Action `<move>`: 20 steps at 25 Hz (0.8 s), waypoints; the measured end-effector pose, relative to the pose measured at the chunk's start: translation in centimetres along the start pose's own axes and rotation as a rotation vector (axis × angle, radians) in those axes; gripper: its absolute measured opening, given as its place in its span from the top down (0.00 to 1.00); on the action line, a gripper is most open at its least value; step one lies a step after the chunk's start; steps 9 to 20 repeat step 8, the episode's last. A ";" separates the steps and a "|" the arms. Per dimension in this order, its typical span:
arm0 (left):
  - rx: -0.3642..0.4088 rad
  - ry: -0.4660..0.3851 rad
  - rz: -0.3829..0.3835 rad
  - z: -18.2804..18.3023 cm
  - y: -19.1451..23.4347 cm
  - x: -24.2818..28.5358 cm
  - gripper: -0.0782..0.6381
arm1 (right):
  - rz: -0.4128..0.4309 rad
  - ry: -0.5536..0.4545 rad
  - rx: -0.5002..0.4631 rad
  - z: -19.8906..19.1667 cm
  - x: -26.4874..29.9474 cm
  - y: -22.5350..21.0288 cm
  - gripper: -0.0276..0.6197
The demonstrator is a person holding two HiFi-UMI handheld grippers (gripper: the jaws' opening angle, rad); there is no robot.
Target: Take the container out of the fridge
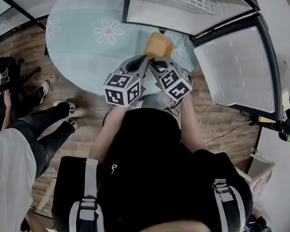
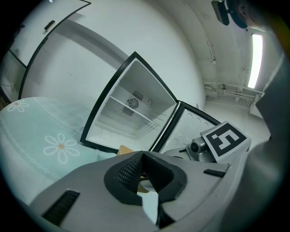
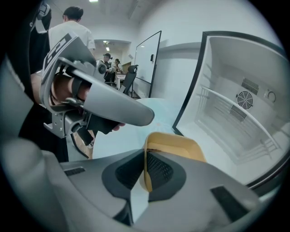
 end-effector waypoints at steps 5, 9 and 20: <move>-0.004 0.000 0.005 -0.1 -0.1 0.3 0.89 | -0.002 0.008 -0.001 -0.6 -0.4 -0.3 0.92; -0.007 0.000 0.007 -0.2 -0.3 0.3 0.89 | -0.003 0.011 0.006 -0.9 -0.5 -0.3 0.92; -0.007 0.000 0.007 -0.2 -0.3 0.3 0.89 | -0.003 0.011 0.006 -0.9 -0.5 -0.3 0.92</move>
Point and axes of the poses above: the fingertips, and each gripper's own axes: x forward along the fingers, y to its left, z out of its top, the point moved 6 cm from there along -x, backward along the fingers, and after that the axes turned 14 degrees about x, right-handed, at the moved point
